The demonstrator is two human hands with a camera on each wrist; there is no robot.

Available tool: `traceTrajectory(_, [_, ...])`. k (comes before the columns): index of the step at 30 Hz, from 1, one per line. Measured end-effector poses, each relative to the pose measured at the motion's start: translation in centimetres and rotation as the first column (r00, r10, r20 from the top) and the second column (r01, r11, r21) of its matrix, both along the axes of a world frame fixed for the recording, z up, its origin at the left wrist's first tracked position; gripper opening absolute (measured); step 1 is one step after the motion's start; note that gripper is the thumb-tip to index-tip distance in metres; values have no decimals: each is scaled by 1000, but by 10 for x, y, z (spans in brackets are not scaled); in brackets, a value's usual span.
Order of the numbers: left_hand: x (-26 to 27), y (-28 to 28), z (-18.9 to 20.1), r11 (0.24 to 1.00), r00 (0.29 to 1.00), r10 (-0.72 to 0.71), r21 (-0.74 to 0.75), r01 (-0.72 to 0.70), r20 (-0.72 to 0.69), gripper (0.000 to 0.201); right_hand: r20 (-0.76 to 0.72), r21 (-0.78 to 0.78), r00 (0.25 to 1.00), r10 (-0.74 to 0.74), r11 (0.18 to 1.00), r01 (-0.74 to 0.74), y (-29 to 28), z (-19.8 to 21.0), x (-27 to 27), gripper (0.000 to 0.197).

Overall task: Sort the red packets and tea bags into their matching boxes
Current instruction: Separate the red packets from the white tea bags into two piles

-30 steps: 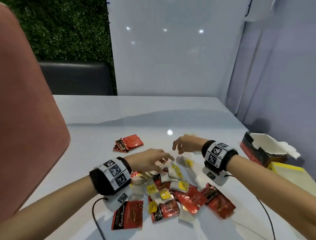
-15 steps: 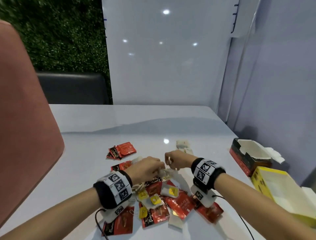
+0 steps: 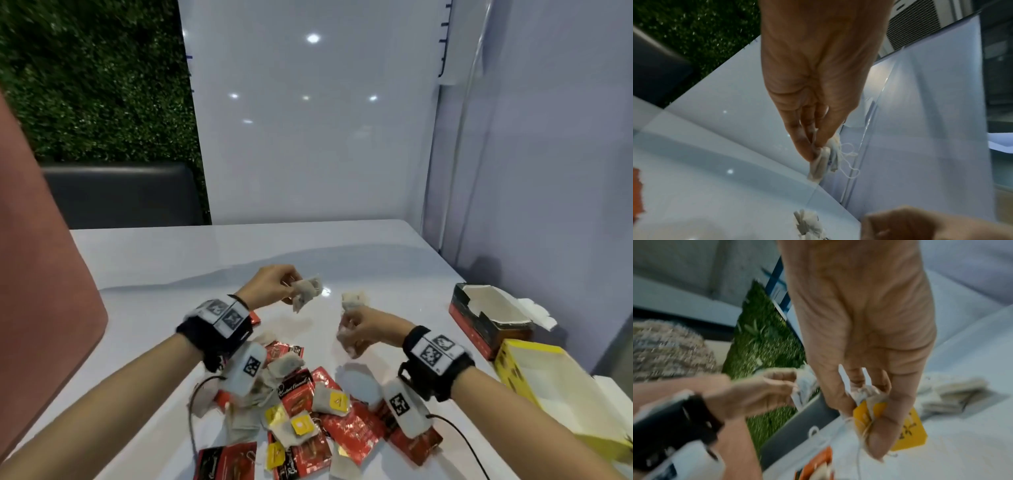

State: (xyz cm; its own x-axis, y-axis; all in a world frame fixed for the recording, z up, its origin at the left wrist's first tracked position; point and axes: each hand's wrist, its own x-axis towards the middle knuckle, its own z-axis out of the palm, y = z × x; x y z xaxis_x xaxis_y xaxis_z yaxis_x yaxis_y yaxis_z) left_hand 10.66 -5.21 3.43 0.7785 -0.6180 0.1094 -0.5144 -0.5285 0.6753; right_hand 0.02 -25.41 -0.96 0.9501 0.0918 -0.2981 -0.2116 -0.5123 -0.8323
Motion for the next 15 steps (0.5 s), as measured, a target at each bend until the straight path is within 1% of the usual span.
traceTrajectory(2, [16,-36,-12,1000,999,2,15,-1,-51,14,70,97,989,-127,988,120,-24,15,-3,8])
traceTrajectory(4, [27,-71,-28,999,995,-6,35,10,-95,17,135,131,955,-263,960,246,-45,27,2,10])
traceTrajectory(7, [30,-110,-50,995,988,-16,99,32,-151,20,188,124,909,-373,927,354,-61,33,19,16])
traceTrajectory(9, [27,-119,-55,986,982,-31,154,60,-185,23,217,87,890,-401,916,392,-63,35,31,17])
traceTrajectory(10, [25,-117,-53,984,976,-50,155,84,-210,25,236,65,884,-405,914,401,-64,37,36,16])
traceTrajectory(12, [24,-104,-44,984,968,-97,123,128,-231,31,291,-33,875,-386,911,412,-63,40,47,16])
traceTrajectory(15, [15,-62,-17,990,958,-133,13,141,-254,31,360,-238,876,-320,877,418,-56,41,61,9])
